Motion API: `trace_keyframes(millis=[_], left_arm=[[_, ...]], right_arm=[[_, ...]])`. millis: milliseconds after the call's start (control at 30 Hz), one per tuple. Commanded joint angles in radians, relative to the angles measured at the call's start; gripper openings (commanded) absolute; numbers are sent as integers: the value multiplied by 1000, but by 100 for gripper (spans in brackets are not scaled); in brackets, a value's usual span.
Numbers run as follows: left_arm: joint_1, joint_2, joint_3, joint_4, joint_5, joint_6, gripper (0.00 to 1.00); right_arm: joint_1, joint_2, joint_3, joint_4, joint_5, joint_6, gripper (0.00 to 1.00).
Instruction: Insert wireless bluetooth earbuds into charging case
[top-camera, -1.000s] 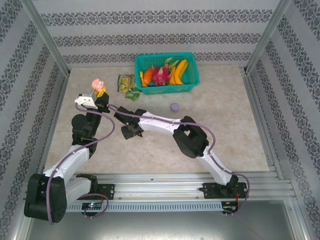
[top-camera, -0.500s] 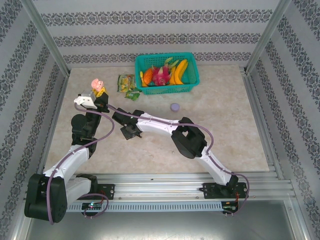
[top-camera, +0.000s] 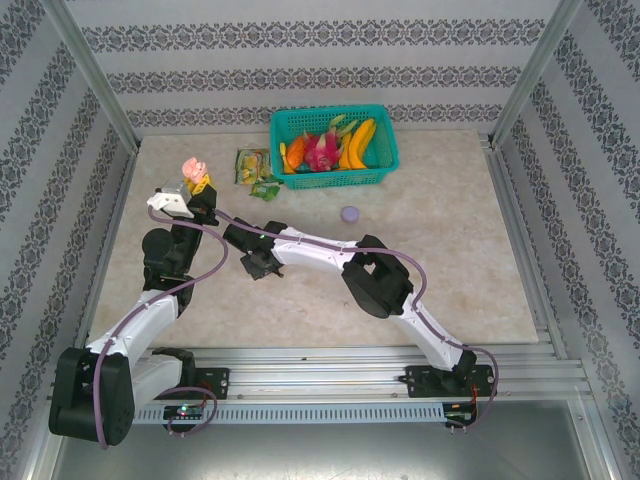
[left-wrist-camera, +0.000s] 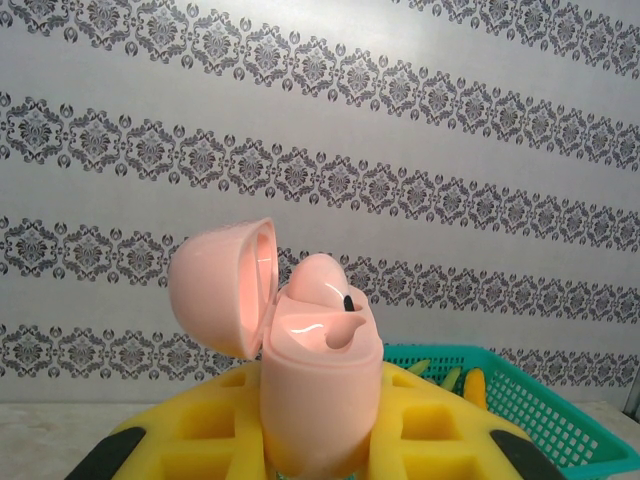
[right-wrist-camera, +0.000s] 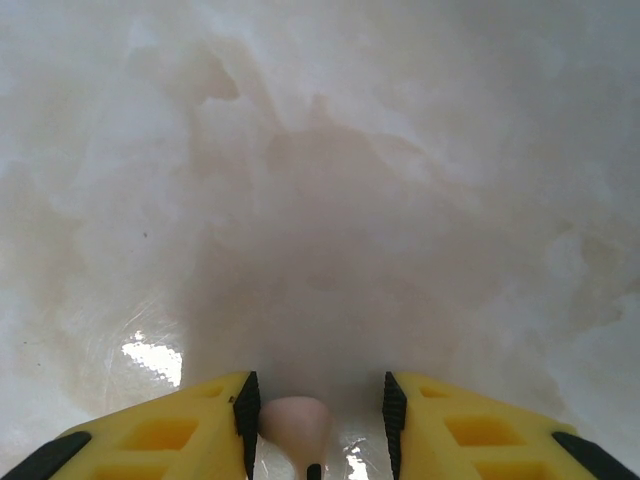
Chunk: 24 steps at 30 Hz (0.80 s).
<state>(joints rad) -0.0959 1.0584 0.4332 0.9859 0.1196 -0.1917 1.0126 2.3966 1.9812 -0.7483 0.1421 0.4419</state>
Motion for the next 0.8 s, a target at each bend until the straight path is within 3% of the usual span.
trace_keyframes(millis=[0,767], left_arm=[[10,-5,-11,32,24,-12,0],[10,13,2,30,34,-26,0]], right_arm=[[30,12,-13,-47,17,1,41],[34,-70,-107,-14,53,15,26]])
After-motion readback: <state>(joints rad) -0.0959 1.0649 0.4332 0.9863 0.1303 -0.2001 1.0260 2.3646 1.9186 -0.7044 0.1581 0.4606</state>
